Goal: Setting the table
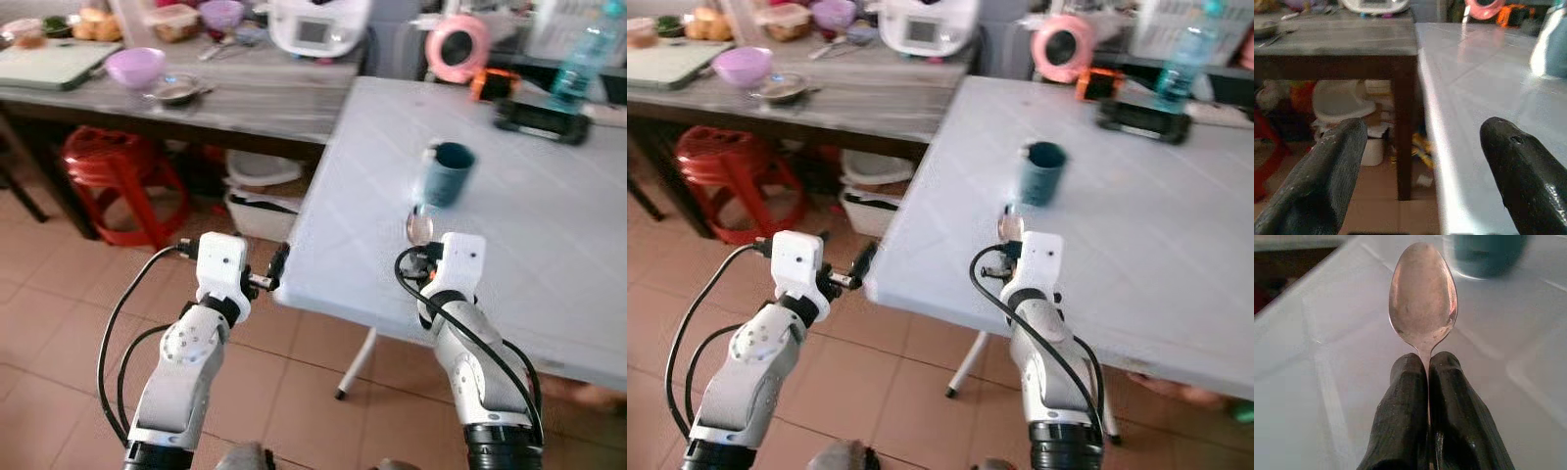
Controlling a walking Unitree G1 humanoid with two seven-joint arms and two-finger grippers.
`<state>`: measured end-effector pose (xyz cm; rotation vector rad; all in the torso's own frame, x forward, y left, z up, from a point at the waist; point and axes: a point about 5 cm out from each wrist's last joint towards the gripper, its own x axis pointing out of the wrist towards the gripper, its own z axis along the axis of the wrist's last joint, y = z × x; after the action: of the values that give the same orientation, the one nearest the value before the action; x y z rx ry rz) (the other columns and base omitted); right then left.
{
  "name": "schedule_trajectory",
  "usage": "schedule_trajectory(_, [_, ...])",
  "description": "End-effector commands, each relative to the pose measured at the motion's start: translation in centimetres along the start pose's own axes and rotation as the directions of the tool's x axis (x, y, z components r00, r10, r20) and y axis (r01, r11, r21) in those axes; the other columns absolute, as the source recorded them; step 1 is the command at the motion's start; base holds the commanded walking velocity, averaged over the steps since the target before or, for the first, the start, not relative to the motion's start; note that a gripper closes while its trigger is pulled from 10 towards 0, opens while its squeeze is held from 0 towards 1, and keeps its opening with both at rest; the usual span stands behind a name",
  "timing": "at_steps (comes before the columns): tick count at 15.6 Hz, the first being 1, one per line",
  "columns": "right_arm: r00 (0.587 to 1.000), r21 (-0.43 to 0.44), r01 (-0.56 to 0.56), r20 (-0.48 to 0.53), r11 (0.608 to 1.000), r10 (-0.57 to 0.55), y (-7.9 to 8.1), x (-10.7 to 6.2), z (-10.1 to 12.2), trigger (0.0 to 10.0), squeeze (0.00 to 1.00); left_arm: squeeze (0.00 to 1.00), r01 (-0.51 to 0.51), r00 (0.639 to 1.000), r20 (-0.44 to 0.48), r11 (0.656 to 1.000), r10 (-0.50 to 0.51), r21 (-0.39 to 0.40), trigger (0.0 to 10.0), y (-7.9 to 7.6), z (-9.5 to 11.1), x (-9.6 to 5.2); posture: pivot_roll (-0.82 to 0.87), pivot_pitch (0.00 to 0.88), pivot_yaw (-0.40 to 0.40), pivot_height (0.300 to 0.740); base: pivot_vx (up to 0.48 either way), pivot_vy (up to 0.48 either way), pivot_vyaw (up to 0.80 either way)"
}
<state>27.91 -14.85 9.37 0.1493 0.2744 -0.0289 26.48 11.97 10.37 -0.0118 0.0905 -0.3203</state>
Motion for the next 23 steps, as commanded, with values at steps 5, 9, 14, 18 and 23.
schedule_trajectory(5, [0.998, 0.000, -0.027, 0.056, 1.000, 0.027, 0.9, 0.5, 0.5, 10.0, 0.00, 0.00, -0.031, 0.999, 0.019, 0.999, 0.031, 0.028, 10.0, 0.5, 0.2, 0.5, -0.02, 0.000, 0.016, 0.740, 0.000, 0.480, 0.00])
schedule_trajectory(9, [0.992, -0.003, 0.007, 0.124, 1.000, -0.007, 0.2, 0.6, 1.7, 10.0, 0.00, 0.00, -0.018, 0.999, 0.033, 1.000, 0.017, 0.026, 10.0, 0.1, 0.2, 0.7, -0.03, 0.000, 0.016, 0.740, 0.067, 0.447, 0.00])
schedule_trajectory(14, [0.987, -0.015, 0.007, 0.158, 1.000, -0.004, 0.3, 0.7, 2.3, 10.0, 0.00, 0.00, -0.020, 0.999, 0.040, 0.999, 0.018, 0.040, 10.0, 0.1, 0.3, 0.9, -0.04, 0.000, 0.016, 0.740, 0.371, 0.296, 0.00])
schedule_trajectory(18, [0.968, -0.048, -0.009, 0.249, 0.999, 0.021, 1.0, 0.9, 4.3, 10.0, 0.00, 0.00, -0.025, 0.999, 0.048, 0.999, 0.024, 0.036, 10.0, 0.2, 0.5, 1.1, -0.03, 0.000, 0.016, 0.740, 0.439, 0.000, 0.00])
schedule_trajectory(23, [0.966, -0.039, -0.013, 0.259, 0.999, 0.023, 1.2, 1.1, 4.7, 10.0, 0.00, 0.00, -0.032, 0.998, 0.054, 0.999, 0.030, 0.037, 10.0, 0.3, 0.5, 1.1, -0.03, 0.000, 0.021, 0.740, 0.442, 0.000, 0.00])
